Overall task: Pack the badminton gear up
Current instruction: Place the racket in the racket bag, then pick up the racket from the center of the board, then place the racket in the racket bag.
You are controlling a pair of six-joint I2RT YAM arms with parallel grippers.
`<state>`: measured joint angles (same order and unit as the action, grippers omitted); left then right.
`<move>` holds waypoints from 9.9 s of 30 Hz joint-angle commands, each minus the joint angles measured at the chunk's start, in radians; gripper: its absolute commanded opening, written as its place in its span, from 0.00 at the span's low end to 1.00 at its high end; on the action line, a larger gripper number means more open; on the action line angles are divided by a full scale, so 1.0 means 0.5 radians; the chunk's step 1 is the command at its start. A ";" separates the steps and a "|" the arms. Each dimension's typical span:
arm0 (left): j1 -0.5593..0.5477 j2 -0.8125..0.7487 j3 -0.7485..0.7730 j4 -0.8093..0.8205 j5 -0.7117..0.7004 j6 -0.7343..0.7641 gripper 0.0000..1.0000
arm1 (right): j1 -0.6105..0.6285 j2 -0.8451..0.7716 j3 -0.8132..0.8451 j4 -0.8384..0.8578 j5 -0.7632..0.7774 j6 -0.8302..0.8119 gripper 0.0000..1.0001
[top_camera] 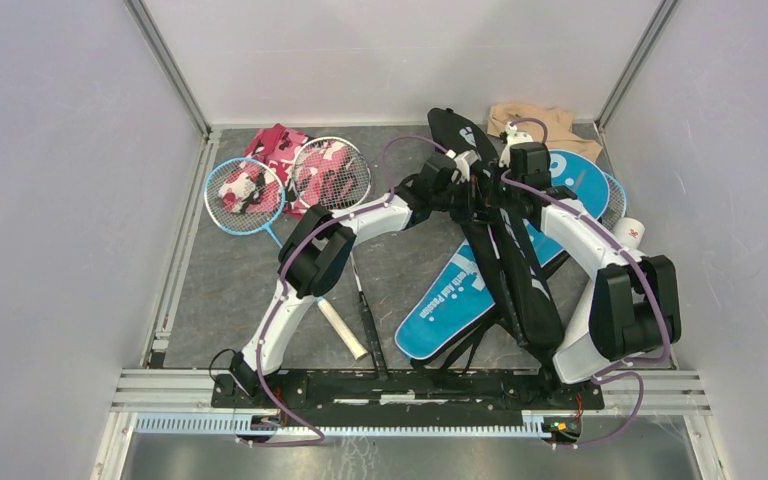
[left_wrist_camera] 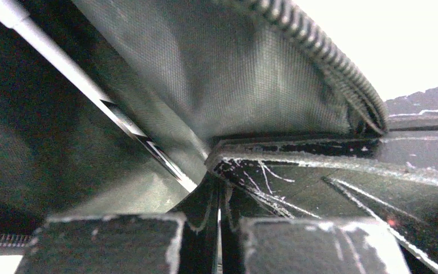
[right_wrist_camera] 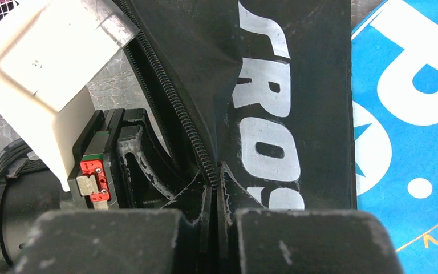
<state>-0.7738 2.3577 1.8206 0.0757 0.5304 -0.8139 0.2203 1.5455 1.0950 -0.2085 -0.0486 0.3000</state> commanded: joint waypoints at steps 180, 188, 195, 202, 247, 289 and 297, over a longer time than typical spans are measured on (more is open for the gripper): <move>-0.152 -0.776 -1.375 0.548 0.475 0.321 0.70 | -0.160 0.244 0.323 0.178 -0.183 0.334 0.00; -0.228 -0.725 -1.389 0.585 0.427 0.351 0.65 | -0.161 0.225 0.293 0.190 -0.190 0.328 0.00; -0.255 -0.682 -1.412 0.640 0.399 0.329 0.55 | -0.164 0.225 0.287 0.190 -0.202 0.321 0.00; -0.270 -0.638 -1.437 0.743 0.411 0.276 0.51 | -0.162 0.213 0.272 0.193 -0.203 0.319 0.00; -0.117 -0.617 -1.207 1.013 0.616 -0.528 0.02 | -0.173 0.149 0.153 0.231 -0.245 0.337 0.00; 0.073 -0.135 -0.077 -0.209 0.179 0.363 0.37 | -0.168 0.108 0.112 0.256 -0.309 0.373 0.00; 0.069 -0.481 -0.632 -0.106 0.326 0.529 0.55 | -0.168 0.133 0.146 0.245 -0.317 0.369 0.00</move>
<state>-0.7395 2.2314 1.6199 -0.0063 0.6445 -0.6415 0.1375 1.6409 1.1427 -0.1188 -0.1909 0.4740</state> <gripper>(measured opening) 0.516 0.022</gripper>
